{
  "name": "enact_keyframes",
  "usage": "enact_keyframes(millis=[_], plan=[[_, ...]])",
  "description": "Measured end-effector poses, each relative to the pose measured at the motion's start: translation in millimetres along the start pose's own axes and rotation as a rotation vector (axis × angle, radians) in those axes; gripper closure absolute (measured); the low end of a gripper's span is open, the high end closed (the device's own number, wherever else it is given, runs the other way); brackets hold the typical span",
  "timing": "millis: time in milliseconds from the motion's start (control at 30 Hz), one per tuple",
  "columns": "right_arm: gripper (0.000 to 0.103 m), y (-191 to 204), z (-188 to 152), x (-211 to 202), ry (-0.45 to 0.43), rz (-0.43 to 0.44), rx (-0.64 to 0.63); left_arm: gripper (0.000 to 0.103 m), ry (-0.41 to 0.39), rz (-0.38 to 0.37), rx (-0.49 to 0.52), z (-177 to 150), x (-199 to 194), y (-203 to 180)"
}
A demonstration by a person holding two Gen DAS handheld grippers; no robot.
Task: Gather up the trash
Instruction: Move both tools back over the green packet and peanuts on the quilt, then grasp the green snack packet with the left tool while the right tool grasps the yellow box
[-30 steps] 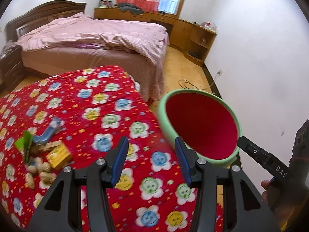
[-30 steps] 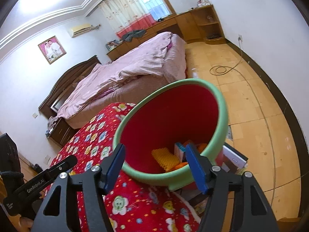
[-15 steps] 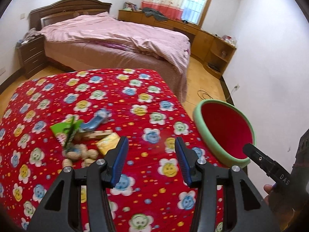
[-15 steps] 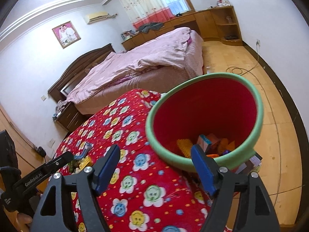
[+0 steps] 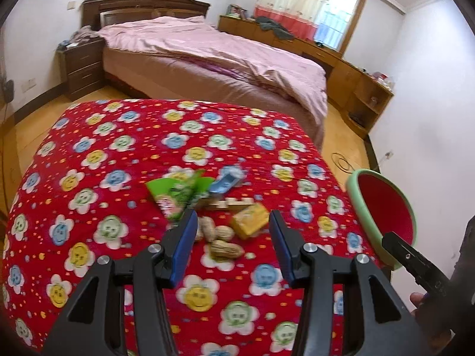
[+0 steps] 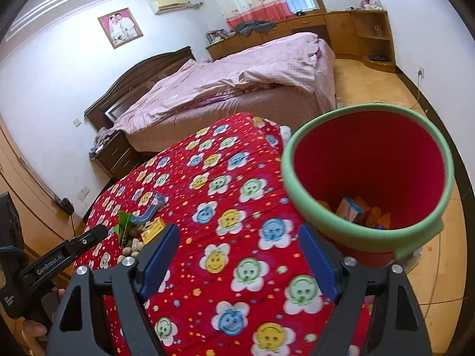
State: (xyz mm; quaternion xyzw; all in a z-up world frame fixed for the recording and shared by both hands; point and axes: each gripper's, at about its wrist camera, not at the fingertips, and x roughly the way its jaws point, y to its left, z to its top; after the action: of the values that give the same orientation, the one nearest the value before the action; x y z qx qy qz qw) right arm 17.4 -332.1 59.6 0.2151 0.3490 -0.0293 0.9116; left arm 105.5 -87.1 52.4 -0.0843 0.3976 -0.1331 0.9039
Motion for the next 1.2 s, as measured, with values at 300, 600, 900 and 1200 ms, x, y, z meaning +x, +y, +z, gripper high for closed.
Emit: enact_keyframes(millis=[300, 600, 900, 1200], plan=[[0.016, 26.1, -5.1, 31.2, 0.046, 0.008, -0.028, 0.047, 0.000, 0.062, -0.051, 4.7, 7.3, 40.2], [0.014, 34.9, -10.4, 56.5, 0.092, 0.003, -0.037, 0.042, 0.041, 0.083, -0.075, 7.7, 30.2, 59.3], [0.014, 34.0, -8.8, 74.5, 0.122, 0.008, -0.030, 0.031, 0.088, 0.085, -0.034, 14.7, 65.6, 52.9], [0.014, 29.1, -9.3, 82.4, 0.141, 0.013, -0.024, 0.031, 0.107, 0.110, -0.036, 22.3, 94.0, 52.1]])
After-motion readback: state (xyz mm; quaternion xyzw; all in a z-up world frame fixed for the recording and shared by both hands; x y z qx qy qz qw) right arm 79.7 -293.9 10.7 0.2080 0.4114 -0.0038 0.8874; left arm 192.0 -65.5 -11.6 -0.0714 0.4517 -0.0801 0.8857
